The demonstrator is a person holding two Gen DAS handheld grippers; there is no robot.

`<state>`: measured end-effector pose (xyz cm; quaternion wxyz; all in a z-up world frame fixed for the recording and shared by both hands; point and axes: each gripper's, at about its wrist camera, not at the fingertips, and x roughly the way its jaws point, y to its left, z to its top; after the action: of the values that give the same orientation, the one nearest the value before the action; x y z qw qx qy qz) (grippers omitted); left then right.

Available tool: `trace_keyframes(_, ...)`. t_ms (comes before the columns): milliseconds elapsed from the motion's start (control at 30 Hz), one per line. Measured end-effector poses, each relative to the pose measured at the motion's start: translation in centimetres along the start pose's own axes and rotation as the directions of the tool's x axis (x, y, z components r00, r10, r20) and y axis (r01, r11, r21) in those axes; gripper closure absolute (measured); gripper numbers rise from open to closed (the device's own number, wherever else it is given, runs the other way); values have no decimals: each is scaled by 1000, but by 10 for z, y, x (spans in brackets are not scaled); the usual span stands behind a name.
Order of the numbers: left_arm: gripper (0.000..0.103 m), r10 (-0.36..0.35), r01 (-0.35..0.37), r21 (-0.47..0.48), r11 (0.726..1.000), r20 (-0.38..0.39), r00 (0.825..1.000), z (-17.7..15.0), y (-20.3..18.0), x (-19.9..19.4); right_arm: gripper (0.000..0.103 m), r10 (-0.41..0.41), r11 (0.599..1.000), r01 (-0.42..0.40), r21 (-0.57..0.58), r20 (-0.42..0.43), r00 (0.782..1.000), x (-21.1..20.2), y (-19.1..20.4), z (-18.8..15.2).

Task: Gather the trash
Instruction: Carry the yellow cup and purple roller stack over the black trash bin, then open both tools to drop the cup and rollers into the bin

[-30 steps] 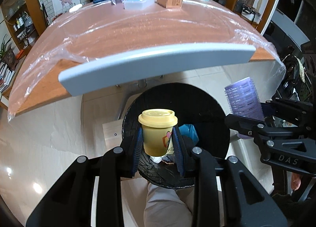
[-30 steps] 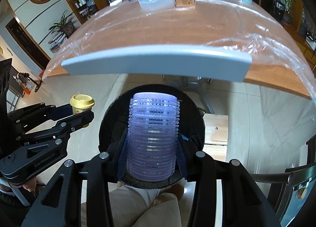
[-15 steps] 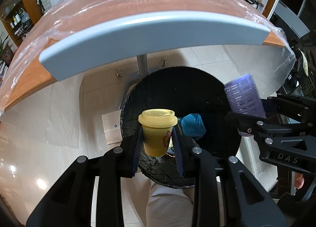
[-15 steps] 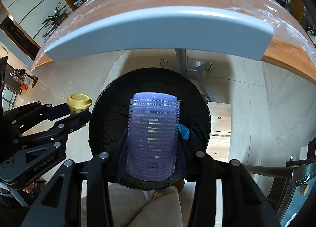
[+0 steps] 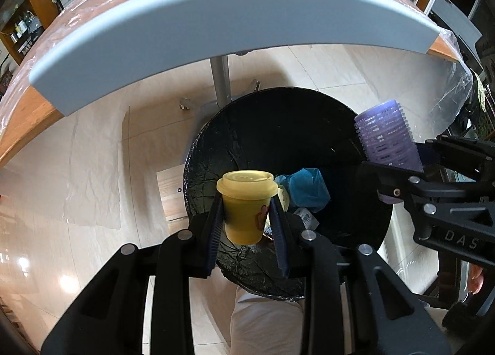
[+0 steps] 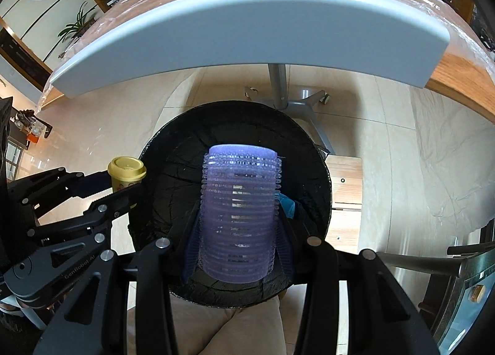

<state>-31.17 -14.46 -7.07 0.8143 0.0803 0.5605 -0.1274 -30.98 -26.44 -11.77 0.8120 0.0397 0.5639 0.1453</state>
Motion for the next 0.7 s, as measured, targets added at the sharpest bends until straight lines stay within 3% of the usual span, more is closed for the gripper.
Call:
trace_keyframes(633, 71, -7, 8, 21, 1000, -45, 999, 7, -1, 24, 59, -22, 999, 23, 29, -34, 999, 10, -6, 6)
trace_keyframes(700, 66, -5, 6, 15, 1000, -49, 999, 8, 1, 25, 56, -28, 999, 29, 41, -28, 999, 8, -7, 6)
